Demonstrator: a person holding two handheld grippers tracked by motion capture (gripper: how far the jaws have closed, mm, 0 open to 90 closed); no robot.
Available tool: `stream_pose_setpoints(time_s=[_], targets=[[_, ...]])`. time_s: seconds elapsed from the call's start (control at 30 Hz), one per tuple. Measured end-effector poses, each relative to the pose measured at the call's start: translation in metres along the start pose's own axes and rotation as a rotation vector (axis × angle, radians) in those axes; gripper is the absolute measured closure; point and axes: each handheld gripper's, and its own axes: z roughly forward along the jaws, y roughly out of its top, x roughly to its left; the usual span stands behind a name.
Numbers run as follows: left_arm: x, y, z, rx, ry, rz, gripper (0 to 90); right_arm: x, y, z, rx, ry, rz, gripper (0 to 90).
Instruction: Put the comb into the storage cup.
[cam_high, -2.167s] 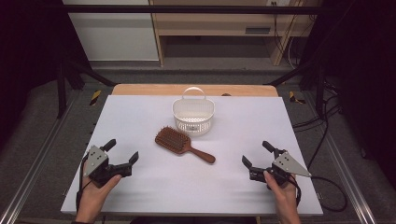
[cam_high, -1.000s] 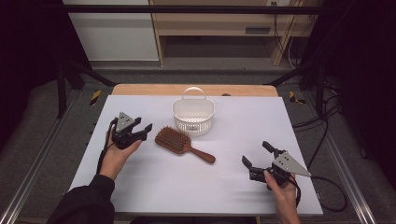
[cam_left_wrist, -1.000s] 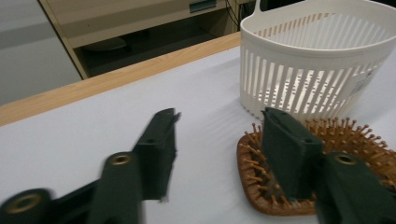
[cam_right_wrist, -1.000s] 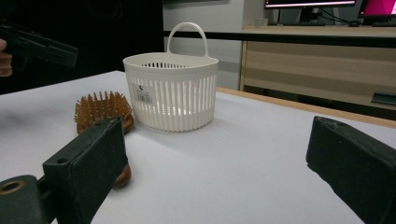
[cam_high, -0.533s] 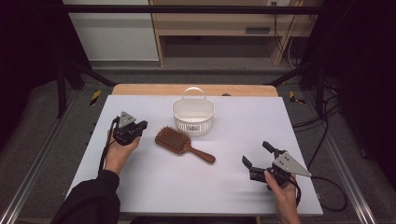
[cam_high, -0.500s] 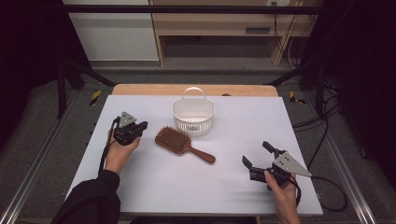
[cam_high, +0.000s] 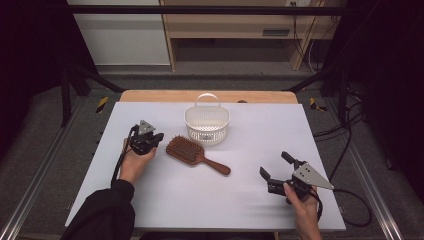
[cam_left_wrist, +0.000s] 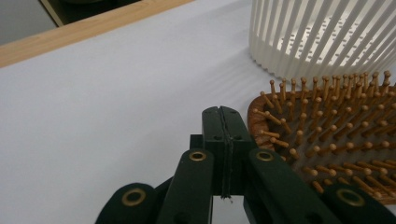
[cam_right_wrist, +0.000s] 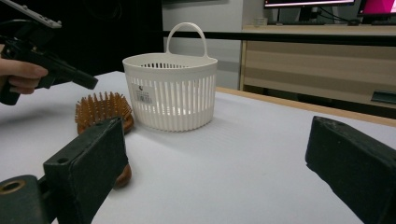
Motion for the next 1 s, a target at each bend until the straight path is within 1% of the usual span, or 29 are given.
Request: stream_pose_setpoints(time_s=[0.03, 0.2, 0.33, 0.37, 0.43, 0.6, 0.73, 0.8, 1.0], targets=[[-0.001, 0.0, 0.002, 0.001, -0.007, -0.004, 89.7, 0.0, 0.0, 0.0, -0.001, -0.001, 0.0, 5.4], [-0.006, -0.002, 0.008, 0.029, -0.015, 0.013, 89.7, -0.001, 0.0, -0.001, 0.001, 0.001, 0.0, 5.5], [-0.008, -0.002, 0.01, 0.032, -0.023, 0.016, 89.6, -0.001, 0.0, -0.001, 0.001, 0.003, 0.001, 5.5], [-0.009, -0.002, 0.011, 0.037, -0.022, 0.027, 89.6, -0.001, 0.0, 0.0, 0.001, 0.003, 0.0, 5.5], [-0.01, -0.002, 0.012, 0.043, -0.018, 0.032, 89.6, -0.001, 0.0, 0.0, 0.004, 0.004, 0.003, 5.5], [-0.01, -0.002, 0.015, 0.053, -0.012, 0.037, 89.6, -0.001, 0.0, -0.001, 0.004, 0.006, 0.003, 5.5], [-0.011, -0.003, 0.018, 0.055, -0.025, 0.03, 89.6, -0.001, 0.0, 0.0, 0.006, 0.008, 0.006, 5.5], [-0.012, -0.003, 0.02, 0.056, -0.024, 0.038, 89.6, -0.001, 0.0, 0.0, 0.007, 0.009, 0.005, 5.5], [-0.012, -0.004, 0.023, 0.063, -0.027, 0.042, 89.7, -0.001, 0.0, 0.0, 0.01, 0.011, 0.01, 5.5]])
